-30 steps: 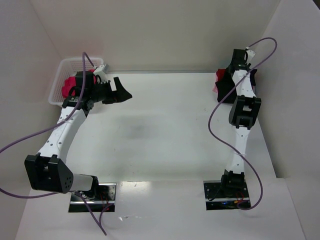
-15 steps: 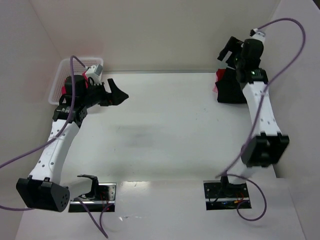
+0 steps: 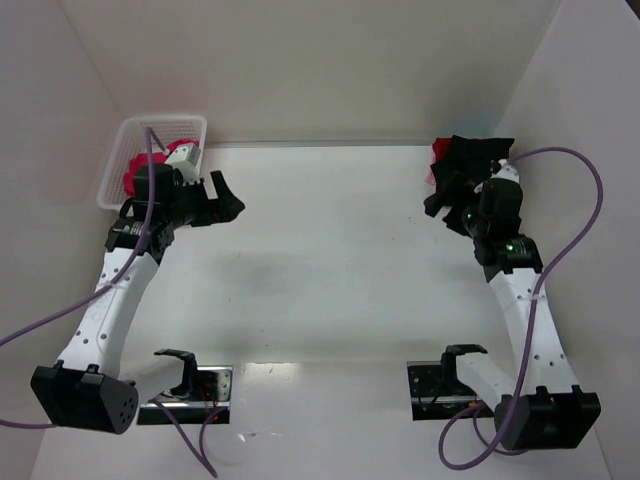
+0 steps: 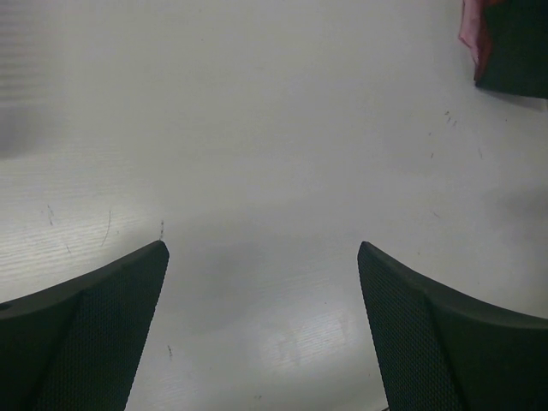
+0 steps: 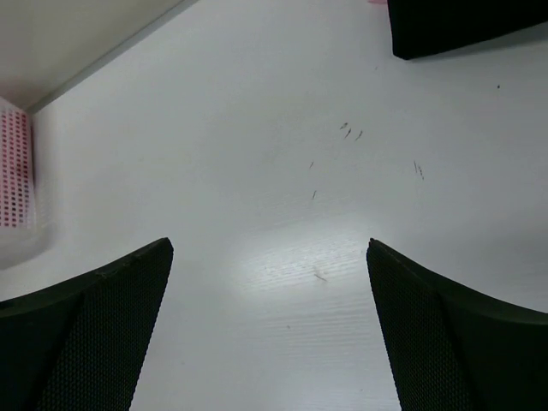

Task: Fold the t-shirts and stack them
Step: Put the neatly folded tshirt into the corner of the board with the right arm

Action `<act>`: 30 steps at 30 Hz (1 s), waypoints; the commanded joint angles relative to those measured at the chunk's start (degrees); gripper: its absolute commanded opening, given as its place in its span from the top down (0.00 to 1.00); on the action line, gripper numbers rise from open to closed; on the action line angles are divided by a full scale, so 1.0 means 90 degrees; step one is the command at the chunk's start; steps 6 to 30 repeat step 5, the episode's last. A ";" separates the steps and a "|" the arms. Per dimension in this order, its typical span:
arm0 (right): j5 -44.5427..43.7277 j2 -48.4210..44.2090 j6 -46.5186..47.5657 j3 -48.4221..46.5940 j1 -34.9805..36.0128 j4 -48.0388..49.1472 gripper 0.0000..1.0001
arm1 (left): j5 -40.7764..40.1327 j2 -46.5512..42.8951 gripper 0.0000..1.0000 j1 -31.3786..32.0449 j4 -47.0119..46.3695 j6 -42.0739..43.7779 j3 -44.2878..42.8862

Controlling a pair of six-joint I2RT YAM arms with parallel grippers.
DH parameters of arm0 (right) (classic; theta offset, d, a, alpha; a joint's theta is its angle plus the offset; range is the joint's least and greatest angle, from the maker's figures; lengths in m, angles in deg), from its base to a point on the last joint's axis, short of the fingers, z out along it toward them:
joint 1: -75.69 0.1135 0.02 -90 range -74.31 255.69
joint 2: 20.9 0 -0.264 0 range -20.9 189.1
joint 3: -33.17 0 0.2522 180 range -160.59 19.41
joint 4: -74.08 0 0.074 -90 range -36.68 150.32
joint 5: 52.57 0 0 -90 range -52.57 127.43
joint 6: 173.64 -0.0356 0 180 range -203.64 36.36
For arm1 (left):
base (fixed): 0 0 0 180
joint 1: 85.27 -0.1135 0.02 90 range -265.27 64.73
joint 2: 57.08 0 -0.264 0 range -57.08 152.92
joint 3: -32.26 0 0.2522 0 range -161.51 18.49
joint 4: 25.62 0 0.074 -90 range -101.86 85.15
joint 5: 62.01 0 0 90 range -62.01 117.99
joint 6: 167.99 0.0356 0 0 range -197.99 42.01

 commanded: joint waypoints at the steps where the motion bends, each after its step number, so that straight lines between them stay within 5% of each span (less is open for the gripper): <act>1: 0.0382 -0.0490 -0.0111 -0.0004 0.0033 0.0093 0.00 | -0.0244 -0.0288 0.01 -0.0033 0.0032 0.0181 0.0041; 30: 0.0237 -0.0608 -0.0052 0.0065 0.0033 0.0092 0.00 | -0.0244 -0.0346 0.01 -0.0033 0.0032 0.0181 0.0167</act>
